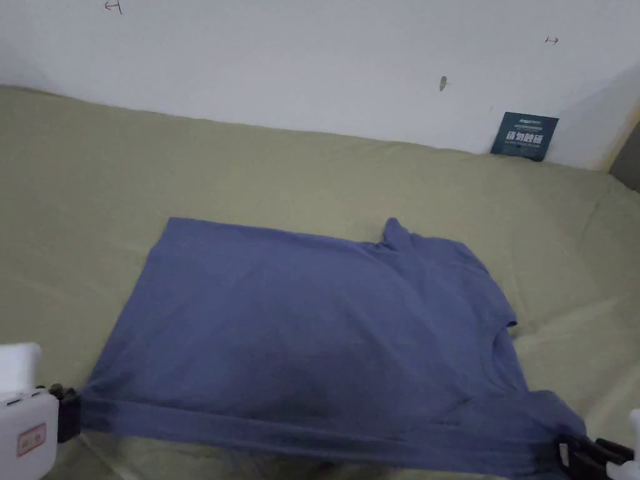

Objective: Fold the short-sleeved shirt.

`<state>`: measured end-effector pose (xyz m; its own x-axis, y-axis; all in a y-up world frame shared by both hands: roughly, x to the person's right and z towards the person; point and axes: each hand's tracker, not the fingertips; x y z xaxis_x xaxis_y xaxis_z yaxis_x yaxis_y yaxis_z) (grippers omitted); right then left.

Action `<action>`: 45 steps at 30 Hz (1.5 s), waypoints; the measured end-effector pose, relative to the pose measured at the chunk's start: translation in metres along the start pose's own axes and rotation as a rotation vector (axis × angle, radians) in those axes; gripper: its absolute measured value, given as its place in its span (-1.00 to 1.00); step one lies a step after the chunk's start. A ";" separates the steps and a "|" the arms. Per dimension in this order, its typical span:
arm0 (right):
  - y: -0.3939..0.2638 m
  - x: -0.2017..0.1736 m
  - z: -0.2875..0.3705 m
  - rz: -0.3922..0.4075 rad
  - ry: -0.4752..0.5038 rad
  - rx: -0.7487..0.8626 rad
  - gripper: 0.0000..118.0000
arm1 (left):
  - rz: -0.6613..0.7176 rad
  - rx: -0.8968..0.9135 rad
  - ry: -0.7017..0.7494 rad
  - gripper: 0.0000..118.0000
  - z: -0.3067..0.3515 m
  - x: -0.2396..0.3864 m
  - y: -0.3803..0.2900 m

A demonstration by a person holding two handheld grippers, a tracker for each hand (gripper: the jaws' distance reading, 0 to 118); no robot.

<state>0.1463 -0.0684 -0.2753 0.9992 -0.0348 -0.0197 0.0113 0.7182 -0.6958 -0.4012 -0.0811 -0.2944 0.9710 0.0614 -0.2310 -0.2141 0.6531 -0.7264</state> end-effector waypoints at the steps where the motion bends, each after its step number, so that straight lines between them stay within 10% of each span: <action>1: 0.008 0.001 -0.005 0.001 -0.002 0.001 -0.87 | -0.001 -0.001 -0.001 -0.94 -0.003 0.001 0.010; 17: 0.124 0.019 -0.134 0.024 0.046 -0.189 -0.76 | -0.191 -0.133 -0.037 -0.91 -0.108 0.025 0.118; 19: 0.127 0.015 -0.144 0.061 0.045 -0.190 -0.04 | -0.159 -0.119 -0.035 -0.46 -0.115 0.024 0.116; 21: 0.124 0.010 -0.147 0.068 0.026 -0.168 0.03 | -0.137 -0.100 -0.016 0.82 -0.123 0.022 0.113; 26: 0.118 0.017 -0.121 -0.037 0.081 -0.014 0.03 | -0.055 -0.060 -0.104 1.00 -0.107 0.014 0.109; 32: 0.072 -0.008 -0.034 0.012 0.081 0.234 -0.01 | -0.115 0.176 -0.159 0.41 -0.022 0.021 0.073; 33: 0.061 -0.014 -0.024 0.005 0.068 0.250 -0.03 | -0.102 0.220 -0.124 0.06 -0.011 0.024 0.062; 34: 0.049 -0.021 -0.014 -0.014 0.038 0.268 -0.21 | -0.095 0.259 -0.099 -0.40 -0.004 0.026 0.049; 35: 0.038 -0.027 -0.006 -0.032 -0.017 0.277 -0.83 | -0.101 0.283 -0.083 -0.87 0.002 0.027 0.034; 36: 0.028 -0.034 -0.001 -0.029 -0.061 0.288 -0.99 | -0.090 0.304 -0.040 -1.00 0.012 0.029 0.019; 45: -0.034 -0.050 -0.001 -0.061 0.006 0.169 -0.99 | 0.006 0.081 -0.032 -1.00 0.003 0.020 -0.063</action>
<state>0.0962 -0.0915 -0.2511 0.9962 -0.0858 0.0140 0.0787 0.8209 -0.5656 -0.3675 -0.1183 -0.2513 0.9728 0.0886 -0.2139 -0.2121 0.7115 -0.6699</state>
